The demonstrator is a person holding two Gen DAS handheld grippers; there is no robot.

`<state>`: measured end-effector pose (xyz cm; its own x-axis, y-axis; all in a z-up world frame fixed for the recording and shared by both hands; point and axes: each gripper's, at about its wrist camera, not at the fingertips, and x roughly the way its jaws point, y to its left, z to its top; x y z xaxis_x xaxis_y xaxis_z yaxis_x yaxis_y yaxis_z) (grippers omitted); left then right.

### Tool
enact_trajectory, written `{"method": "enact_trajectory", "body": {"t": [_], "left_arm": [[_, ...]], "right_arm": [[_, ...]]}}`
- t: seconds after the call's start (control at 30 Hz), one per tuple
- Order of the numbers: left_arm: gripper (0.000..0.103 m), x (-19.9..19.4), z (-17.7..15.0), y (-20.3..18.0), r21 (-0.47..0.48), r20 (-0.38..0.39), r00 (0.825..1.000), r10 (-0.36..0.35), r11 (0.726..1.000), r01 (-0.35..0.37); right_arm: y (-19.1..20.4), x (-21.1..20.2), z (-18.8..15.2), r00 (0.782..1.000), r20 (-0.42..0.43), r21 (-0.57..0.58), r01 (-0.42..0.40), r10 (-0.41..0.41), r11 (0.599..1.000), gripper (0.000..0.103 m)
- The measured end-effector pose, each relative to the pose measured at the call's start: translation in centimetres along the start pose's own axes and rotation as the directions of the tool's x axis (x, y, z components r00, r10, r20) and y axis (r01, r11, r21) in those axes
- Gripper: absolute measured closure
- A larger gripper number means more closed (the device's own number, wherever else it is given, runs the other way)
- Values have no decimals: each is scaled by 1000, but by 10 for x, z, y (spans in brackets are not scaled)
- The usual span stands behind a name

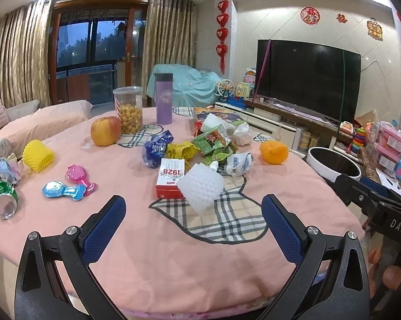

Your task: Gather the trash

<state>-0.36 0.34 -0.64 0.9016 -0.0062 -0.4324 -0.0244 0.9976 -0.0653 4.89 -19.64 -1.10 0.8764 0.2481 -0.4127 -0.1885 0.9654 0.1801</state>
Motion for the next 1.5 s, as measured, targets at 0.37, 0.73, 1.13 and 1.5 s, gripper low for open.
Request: {"method": "enact_trajectory", "body": {"t": [0.37, 0.73, 1.13, 1.5], "left_arm": [[0, 31, -3, 13, -15, -80, 996, 25, 1000, -27], [5, 72, -2, 15, -21, -174, 984, 19, 999, -23], [19, 114, 1, 11, -23, -245, 969, -17, 1000, 12], [71, 141, 7, 9, -28, -280, 956, -83, 997, 78]], "right_arm": [[-3, 35, 4, 995, -91, 29, -48, 50, 998, 0], [-12, 92, 10, 976, -205, 79, -62, 77, 995, 1], [-9, 153, 18, 938, -321, 103, -103, 131, 989, 13], [-3, 197, 35, 916, -358, 132, -142, 181, 981, 30]]}}
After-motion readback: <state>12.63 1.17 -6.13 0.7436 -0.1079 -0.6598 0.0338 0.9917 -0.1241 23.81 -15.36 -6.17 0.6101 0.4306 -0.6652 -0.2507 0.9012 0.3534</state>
